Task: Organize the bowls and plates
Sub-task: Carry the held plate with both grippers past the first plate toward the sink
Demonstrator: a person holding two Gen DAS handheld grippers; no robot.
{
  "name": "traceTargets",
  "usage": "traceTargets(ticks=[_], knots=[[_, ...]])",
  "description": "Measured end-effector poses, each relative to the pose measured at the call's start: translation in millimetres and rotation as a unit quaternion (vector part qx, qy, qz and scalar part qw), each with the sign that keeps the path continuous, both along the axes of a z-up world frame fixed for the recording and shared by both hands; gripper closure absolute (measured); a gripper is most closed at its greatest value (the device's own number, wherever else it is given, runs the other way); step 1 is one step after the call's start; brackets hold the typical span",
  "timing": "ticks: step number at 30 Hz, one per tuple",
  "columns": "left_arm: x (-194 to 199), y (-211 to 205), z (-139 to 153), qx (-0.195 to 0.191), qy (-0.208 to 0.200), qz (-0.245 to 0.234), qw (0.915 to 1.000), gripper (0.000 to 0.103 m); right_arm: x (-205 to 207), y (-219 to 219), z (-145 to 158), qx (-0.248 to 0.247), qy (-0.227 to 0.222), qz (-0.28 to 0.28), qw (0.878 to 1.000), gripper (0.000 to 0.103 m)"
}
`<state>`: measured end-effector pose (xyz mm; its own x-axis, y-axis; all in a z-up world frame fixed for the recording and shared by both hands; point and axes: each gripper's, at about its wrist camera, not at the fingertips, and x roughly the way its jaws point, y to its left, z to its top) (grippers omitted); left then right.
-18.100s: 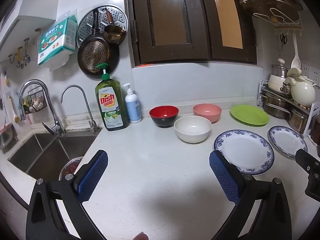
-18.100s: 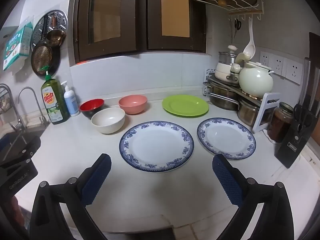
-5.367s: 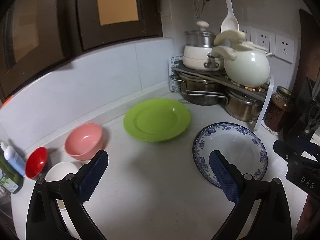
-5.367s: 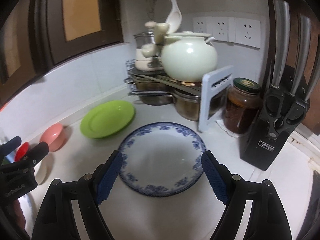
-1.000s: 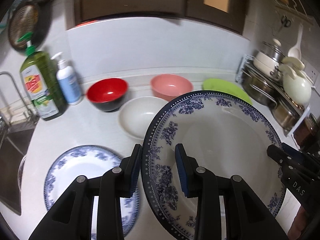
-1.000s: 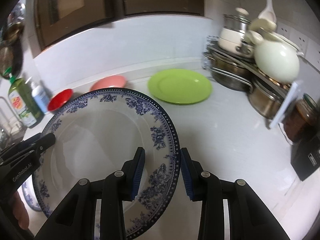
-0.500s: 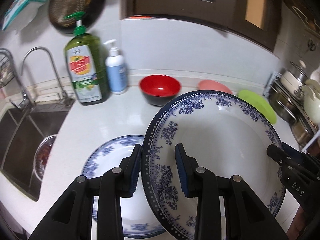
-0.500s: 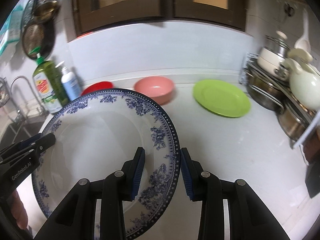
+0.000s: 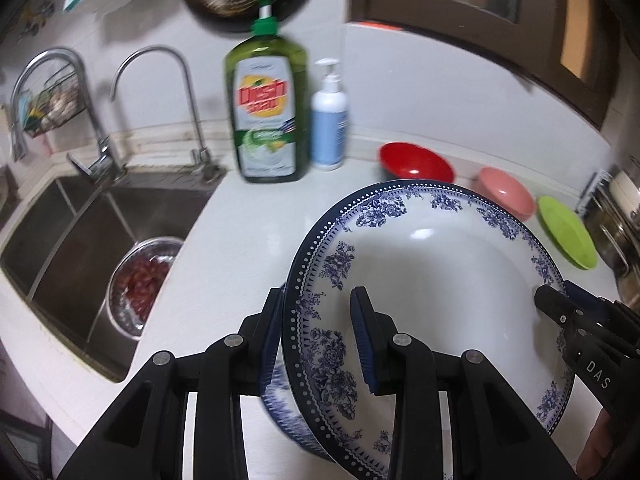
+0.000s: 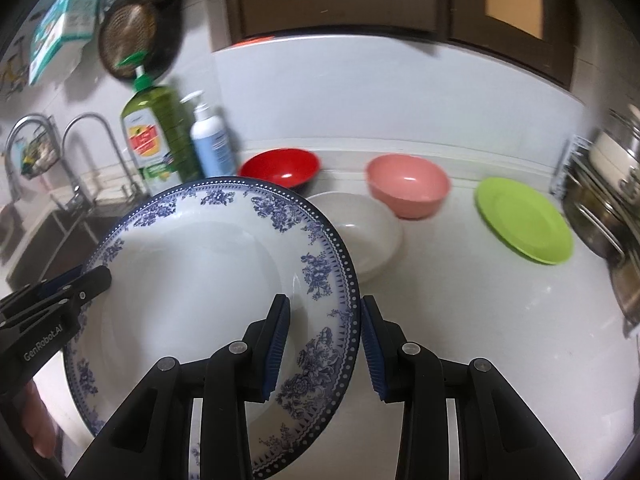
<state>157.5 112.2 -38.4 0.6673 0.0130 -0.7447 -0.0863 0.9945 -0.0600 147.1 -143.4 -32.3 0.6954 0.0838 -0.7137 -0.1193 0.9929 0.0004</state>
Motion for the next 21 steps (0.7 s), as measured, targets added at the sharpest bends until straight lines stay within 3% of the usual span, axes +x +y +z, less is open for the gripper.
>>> traceTargets(ticks=[10,21], knots=[[6.2,27.5,-33.4,0.004,0.037,0.024,0.9990,0.069,20.3,46.8,-31.1,-0.009,0.040,0.051,0.998,0.066],[22.0,27.0,-66.2,0.002,0.076,0.016,0.9970,0.069,41.2,60.0,-65.2,-0.028,0.086,0.057,0.994,0.066]])
